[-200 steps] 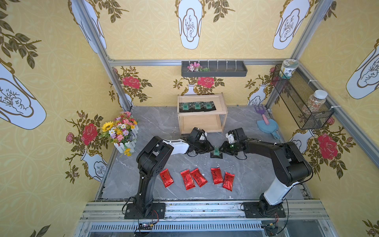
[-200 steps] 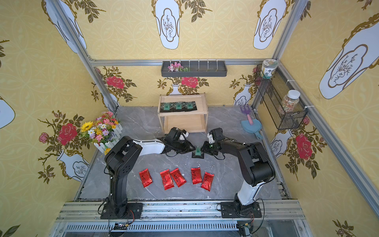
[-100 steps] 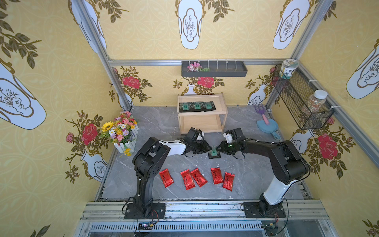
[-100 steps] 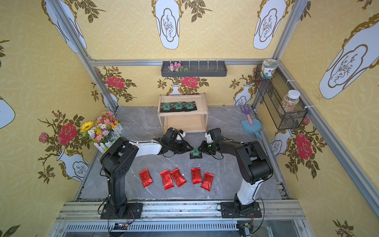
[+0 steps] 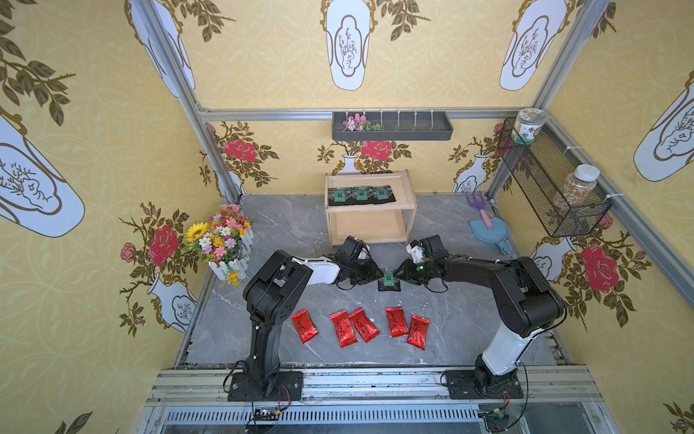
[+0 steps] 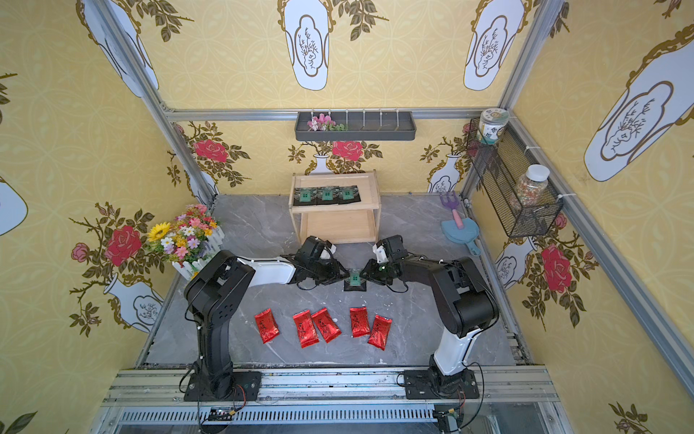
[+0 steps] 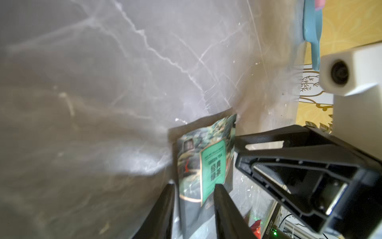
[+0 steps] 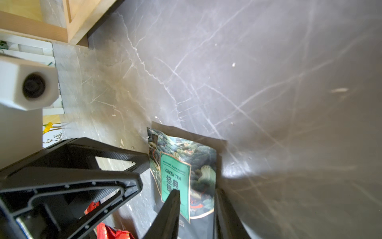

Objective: Place the tea bags on the shelf by color
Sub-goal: Pick up the tea bag from the center of the board.

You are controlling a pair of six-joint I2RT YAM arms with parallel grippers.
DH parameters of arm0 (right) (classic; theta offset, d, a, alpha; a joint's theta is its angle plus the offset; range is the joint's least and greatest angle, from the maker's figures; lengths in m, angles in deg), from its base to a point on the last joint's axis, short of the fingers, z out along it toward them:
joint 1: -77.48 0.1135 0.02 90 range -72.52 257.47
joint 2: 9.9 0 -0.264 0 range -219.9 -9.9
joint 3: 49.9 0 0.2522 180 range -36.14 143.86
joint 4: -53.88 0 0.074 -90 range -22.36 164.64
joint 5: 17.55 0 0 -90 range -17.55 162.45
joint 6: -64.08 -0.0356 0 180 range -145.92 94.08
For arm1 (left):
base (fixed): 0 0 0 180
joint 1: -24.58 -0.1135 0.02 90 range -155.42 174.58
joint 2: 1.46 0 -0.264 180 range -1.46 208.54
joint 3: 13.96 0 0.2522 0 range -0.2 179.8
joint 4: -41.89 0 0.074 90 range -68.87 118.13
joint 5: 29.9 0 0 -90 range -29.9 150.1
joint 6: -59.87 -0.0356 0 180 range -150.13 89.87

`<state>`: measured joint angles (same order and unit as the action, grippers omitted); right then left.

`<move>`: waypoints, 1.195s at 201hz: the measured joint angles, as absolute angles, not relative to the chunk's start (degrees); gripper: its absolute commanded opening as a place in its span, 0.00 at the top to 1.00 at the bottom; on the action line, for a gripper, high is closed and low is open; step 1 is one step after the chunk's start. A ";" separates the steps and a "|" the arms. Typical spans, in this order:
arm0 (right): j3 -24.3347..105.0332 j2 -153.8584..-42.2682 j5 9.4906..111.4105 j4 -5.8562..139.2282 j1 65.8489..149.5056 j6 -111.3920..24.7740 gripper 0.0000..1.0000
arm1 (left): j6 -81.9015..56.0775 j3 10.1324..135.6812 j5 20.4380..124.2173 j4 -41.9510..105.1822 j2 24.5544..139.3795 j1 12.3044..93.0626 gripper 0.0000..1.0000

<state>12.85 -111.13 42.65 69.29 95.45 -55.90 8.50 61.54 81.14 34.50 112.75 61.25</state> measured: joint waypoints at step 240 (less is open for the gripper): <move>14.12 -100.86 26.34 63.91 87.10 -65.30 0.59 | 17.57 55.07 94.10 52.47 102.68 57.47 0.97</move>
<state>14.12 -100.86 26.34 63.91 87.10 -65.30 17.57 55.07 94.10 52.47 102.68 57.47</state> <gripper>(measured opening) 0.386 0.070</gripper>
